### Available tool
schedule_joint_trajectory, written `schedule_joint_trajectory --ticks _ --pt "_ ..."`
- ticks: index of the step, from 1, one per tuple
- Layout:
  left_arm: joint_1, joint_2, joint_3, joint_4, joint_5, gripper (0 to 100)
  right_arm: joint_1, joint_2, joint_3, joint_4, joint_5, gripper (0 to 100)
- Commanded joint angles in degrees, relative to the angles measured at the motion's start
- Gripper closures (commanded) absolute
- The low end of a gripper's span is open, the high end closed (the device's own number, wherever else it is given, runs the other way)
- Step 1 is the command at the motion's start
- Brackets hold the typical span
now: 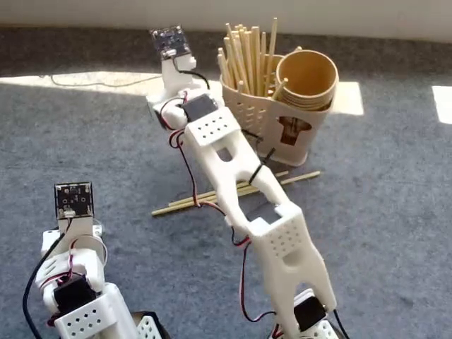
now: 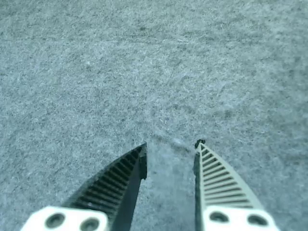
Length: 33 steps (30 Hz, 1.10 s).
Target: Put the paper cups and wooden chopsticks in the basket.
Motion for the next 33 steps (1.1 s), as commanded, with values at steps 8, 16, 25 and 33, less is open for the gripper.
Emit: schedule_joint_trajectory --ticks 8,16,25,33 --pt "1.0 -0.2 -0.7 3.9 -5.5 83 2.5 22.3 -29.8 -1.6 -0.9 84.4" --pt "1.0 -0.2 -0.7 4.0 -5.7 83 2.6 29.8 -36.4 1.8 -0.9 84.5" --pt "1.1 -0.2 -0.7 4.0 -5.7 83 4.6 30.5 -36.5 2.9 -0.9 84.5" --pt "1.1 -0.2 -0.7 4.0 -5.7 83 6.6 31.1 -35.2 -5.9 -0.9 84.5"
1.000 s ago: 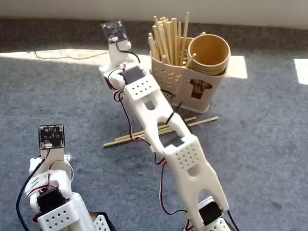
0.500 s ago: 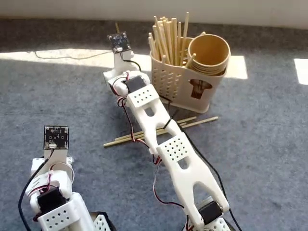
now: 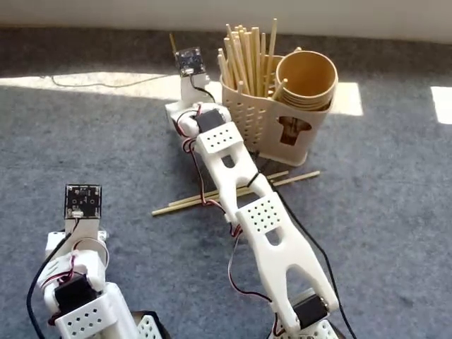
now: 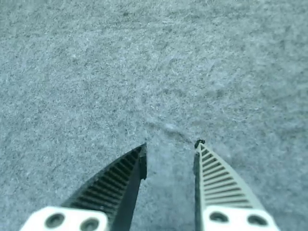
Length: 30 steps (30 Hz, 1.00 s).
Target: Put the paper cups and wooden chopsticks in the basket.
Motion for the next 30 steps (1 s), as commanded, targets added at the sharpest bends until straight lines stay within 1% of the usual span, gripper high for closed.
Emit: schedule_joint_trajectory --ticks 1,6,11,14,16,17,19,20,25,27,30 --pt "0.9 -0.2 -0.7 0.4 -0.5 83 1.7 -0.2 -0.5 -5.8 -0.5 84.5" --pt "0.9 -0.2 -0.7 0.4 -0.5 83 2.0 2.7 2.5 -10.3 -0.4 84.6" --pt "0.9 -0.2 -0.7 0.4 -0.5 83 2.8 3.6 2.8 -9.6 -0.3 84.9" --pt "0.9 -0.2 -0.7 0.4 -0.5 83 2.7 3.9 2.9 -8.0 0.0 91.3" --pt "0.9 -0.2 -0.7 0.4 -0.5 83 2.7 3.9 2.9 -6.7 2.5 97.2" --pt "0.9 -0.2 -0.7 0.4 -0.5 83 2.7 3.9 2.9 -6.0 5.3 99.5" --pt "0.9 -0.2 -0.7 0.4 -0.5 83 2.5 3.9 2.9 -4.6 10.2 99.1" --pt "0.9 -0.2 -0.7 0.4 -0.5 83 2.2 3.9 2.9 -3.8 11.4 99.1" --pt "0.9 -0.2 -0.6 0.4 -0.5 83 1.2 2.9 1.5 3.8 15.5 99.2" --pt "0.9 -0.2 -0.6 0.4 -0.5 83 1.1 2.1 -1.5 7.6 17.4 99.2" --pt "0.9 -0.2 -0.6 0.4 -0.5 83 1.3 1.6 -5.9 14.2 17.9 99.2"
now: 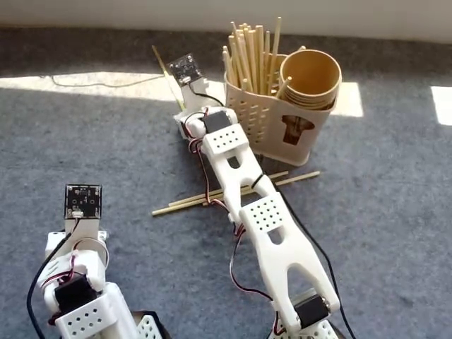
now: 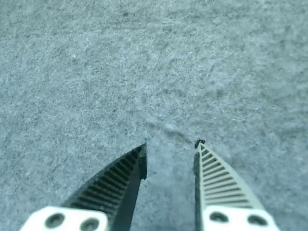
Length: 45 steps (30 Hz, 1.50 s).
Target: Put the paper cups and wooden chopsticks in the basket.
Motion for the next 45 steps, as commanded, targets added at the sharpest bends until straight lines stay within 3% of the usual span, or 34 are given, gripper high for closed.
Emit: schedule_joint_trajectory --ticks 1,7,19,31,35,42,45 --pt "0.9 -0.2 -0.6 0.4 -0.5 83 -0.5 -2.6 -5.3 9.4 1.7 99.2" --pt "0.9 -0.2 -0.6 0.4 -0.5 83 -0.7 -4.8 -17.8 21.0 1.8 99.2" --pt "0.9 -0.2 -0.5 0.3 -0.6 83 -5.9 -16.6 -15.4 41.2 1.9 99.2" --pt "1.0 -0.2 -0.2 -0.1 -0.6 83 -6.1 -19.2 -14.9 41.4 7.3 99.4" --pt "1.0 -0.2 -0.1 -0.1 -0.6 83 -6.3 -23.6 -7.3 41.4 7.3 99.4" --pt "1.0 -0.2 -0.3 0.3 -0.6 83 -7.9 -41.9 18.3 41.2 7.6 99.4" --pt "1.0 -0.2 -0.3 0.3 -0.6 83 -9.2 -49.5 29.2 41.2 10.9 99.4"
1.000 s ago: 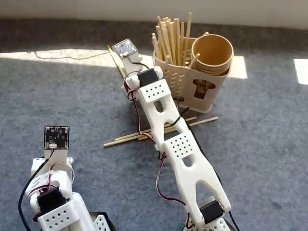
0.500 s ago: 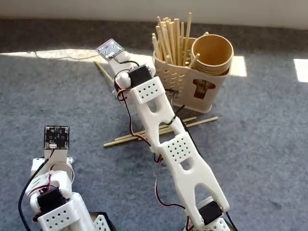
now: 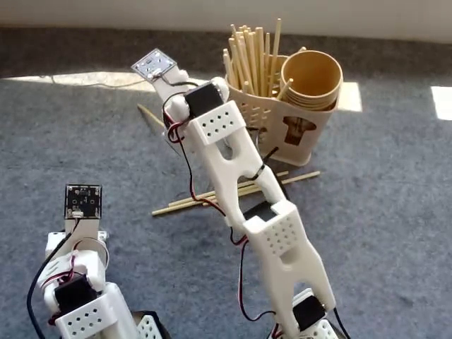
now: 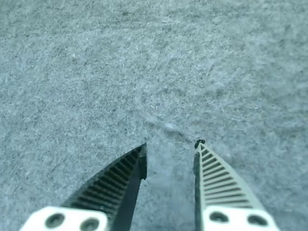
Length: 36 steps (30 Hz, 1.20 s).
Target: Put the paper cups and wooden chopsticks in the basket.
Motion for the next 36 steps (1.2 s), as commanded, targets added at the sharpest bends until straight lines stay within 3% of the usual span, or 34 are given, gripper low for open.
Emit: schedule_joint_trajectory --ticks 1,15,25,31,36 --pt "1.0 -0.2 -0.3 0.1 -0.5 83 -2.4 -12.6 12.2 0.9 4.6 99.4" --pt "1.0 -0.2 -0.4 0.2 -0.5 83 -3.1 -33.9 49.1 0.7 17.1 99.4" --pt "1.3 -0.2 -0.4 0.2 -0.5 83 4.2 -38.1 60.7 -1.5 24.8 99.4" --pt "1.2 -0.2 -0.4 0.2 -0.5 83 5.6 -38.2 63.4 -3.7 24.8 98.8" --pt "1.2 -0.2 -0.4 -0.1 -0.5 83 5.6 -38.0 61.8 -3.7 24.8 85.7"
